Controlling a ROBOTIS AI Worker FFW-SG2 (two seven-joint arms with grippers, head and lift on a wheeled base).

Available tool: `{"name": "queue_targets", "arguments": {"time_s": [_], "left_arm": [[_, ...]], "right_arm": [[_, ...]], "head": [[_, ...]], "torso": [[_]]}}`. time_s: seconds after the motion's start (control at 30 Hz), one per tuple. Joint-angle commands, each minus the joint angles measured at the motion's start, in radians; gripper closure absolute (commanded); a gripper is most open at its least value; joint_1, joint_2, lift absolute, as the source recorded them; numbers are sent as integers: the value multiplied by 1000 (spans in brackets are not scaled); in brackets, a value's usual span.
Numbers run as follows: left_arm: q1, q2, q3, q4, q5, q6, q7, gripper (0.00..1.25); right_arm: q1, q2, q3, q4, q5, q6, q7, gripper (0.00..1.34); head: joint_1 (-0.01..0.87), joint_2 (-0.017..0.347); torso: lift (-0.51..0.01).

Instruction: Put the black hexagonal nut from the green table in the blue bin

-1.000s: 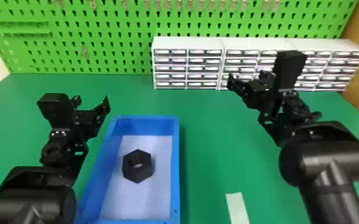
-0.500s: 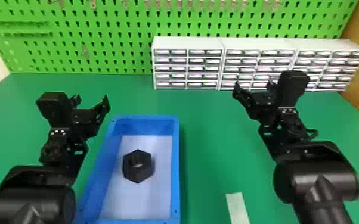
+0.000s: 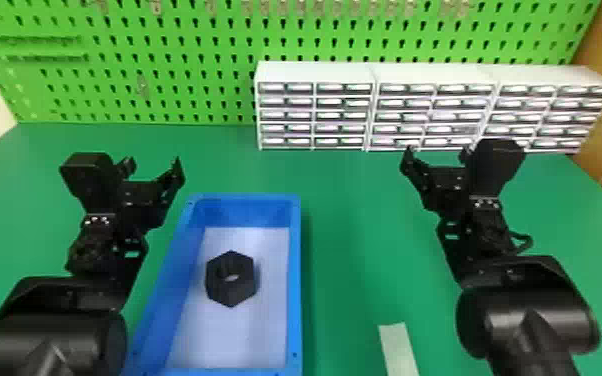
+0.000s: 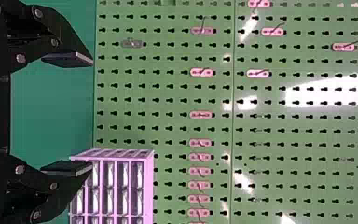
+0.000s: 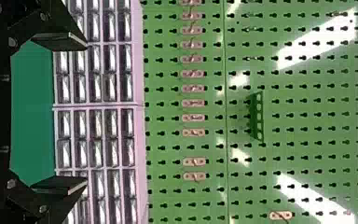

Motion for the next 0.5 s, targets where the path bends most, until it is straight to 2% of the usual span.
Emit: {"name": "queue_targets", "arguments": {"time_s": [0.0,0.47], "left_arm": [[3,0,0,0,0,0,0,464],[0,0,-8,0,-1,2,0,464]], "right_arm": [[5,0,-1,2,-1,-4,-4,266],[13,-2,-10,21,-4,-29,-13,268]], "head": [[686,52],[686,52]], "torso": [[-97],[-97]]}}
